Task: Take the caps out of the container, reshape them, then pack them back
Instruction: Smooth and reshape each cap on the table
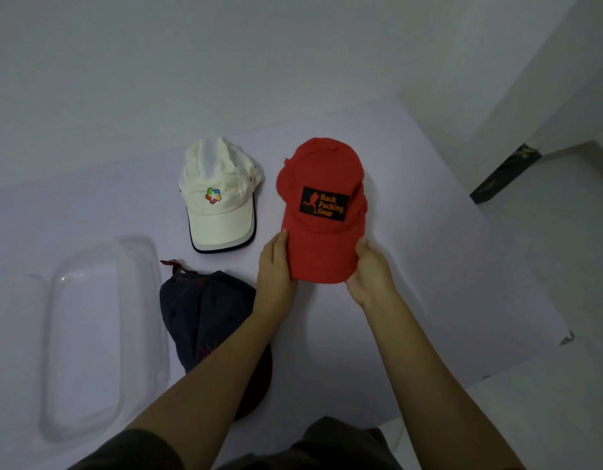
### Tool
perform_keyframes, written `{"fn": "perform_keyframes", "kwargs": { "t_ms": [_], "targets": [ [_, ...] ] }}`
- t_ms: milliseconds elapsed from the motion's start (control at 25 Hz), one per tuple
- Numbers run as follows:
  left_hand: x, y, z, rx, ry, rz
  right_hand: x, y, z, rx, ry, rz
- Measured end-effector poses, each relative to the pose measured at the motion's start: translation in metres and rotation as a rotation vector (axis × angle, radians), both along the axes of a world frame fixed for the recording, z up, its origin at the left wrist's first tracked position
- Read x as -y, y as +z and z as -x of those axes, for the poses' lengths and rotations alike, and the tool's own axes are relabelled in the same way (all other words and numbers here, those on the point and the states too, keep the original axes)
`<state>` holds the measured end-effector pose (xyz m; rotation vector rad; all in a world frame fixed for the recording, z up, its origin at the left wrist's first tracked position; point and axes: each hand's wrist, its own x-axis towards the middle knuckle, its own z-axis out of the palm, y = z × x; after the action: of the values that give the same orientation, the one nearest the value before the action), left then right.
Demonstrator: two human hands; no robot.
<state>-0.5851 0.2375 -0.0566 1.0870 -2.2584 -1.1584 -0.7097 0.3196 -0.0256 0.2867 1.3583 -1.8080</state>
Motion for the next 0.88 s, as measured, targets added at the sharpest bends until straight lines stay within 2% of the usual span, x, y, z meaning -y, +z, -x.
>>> {"fn": "perform_keyframes", "kwargs": {
  "t_ms": [40, 160, 200, 240, 320, 400, 480, 640, 720, 800, 880],
  "targets": [
    [0.002, -0.002, -0.001, -0.084, 0.007, -0.128, -0.001, 0.001, 0.004, -0.018, -0.034, -0.023],
    [0.008, 0.021, 0.007, -0.422, 0.381, -0.865, -0.004, -0.003, 0.011, -0.121, -0.054, -0.149],
    [0.01, 0.027, 0.012, -0.454, 0.455, -1.036, -0.005, -0.004, 0.011, -0.172, -0.029, -0.178],
    [0.011, 0.031, 0.017, -0.406, 0.465, -1.102, -0.005, -0.005, 0.009, -0.221, 0.005, -0.197],
    [0.012, 0.037, 0.027, -0.222, 0.409, -1.041, -0.003, -0.003, 0.002, -0.285, 0.063, -0.208],
    [0.013, 0.032, 0.031, -0.058, 0.369, -0.838, 0.001, 0.003, -0.002, -0.286, 0.103, -0.198],
    [0.012, 0.032, 0.033, -0.076, 0.353, -0.811, 0.006, 0.007, -0.001, -0.217, 0.166, -0.203],
    [0.01, 0.04, 0.034, -0.155, 0.283, -0.981, 0.011, 0.008, -0.002, -0.018, 0.342, -0.258],
    [0.007, 0.042, 0.032, -0.212, 0.286, -1.063, 0.013, 0.011, -0.004, 0.014, 0.39, -0.25],
    [0.01, 0.038, 0.03, -0.289, 0.346, -1.048, 0.015, 0.011, -0.002, -0.068, 0.358, -0.228],
    [0.012, 0.037, 0.027, -0.304, 0.361, -0.924, 0.015, 0.009, 0.001, -0.279, 0.262, -0.222]
  ]
}}
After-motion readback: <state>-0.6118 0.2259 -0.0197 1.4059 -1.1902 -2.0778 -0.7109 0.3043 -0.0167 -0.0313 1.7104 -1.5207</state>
